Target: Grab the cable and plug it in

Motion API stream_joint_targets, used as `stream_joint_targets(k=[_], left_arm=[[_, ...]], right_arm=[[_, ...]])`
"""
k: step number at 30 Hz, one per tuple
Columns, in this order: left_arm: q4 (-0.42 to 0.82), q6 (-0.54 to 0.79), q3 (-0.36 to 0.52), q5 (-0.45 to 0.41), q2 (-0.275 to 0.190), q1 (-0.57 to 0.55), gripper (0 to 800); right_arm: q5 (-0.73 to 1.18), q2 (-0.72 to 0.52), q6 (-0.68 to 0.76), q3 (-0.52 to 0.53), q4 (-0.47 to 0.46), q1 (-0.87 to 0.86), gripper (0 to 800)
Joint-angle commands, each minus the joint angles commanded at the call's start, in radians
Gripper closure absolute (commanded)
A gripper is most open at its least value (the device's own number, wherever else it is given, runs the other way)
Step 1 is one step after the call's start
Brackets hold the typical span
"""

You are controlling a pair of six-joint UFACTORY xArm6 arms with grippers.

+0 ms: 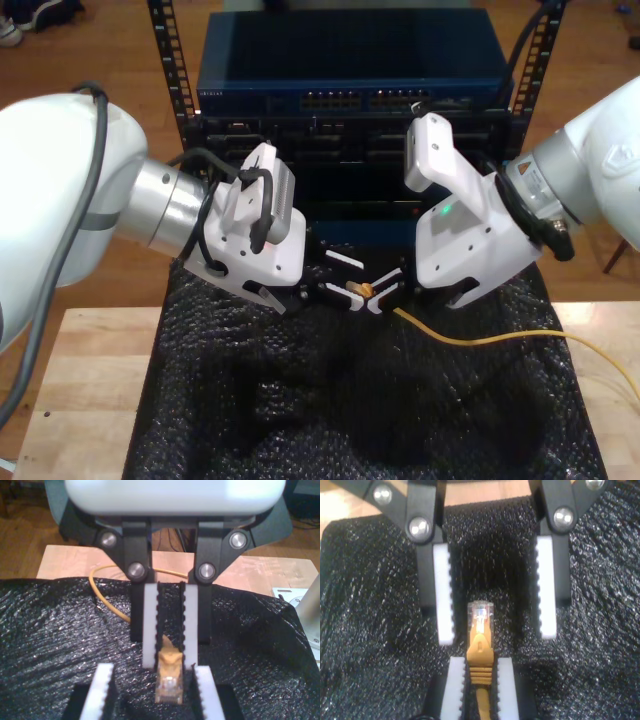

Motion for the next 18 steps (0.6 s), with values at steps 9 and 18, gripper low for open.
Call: stream_joint_targets(k=[9,18], left_arm=[[0.000,0.002,0.000,0.009,0.000,0.005,474],[-0.002,0.003,0.000,0.017,-0.002,0.021,501]], right_arm=[[0.000,-0.002,0.000,-0.003,0.000,-0.002,794],[0.000,-0.002,0.000,-0.005,0.000,-0.006,794]])
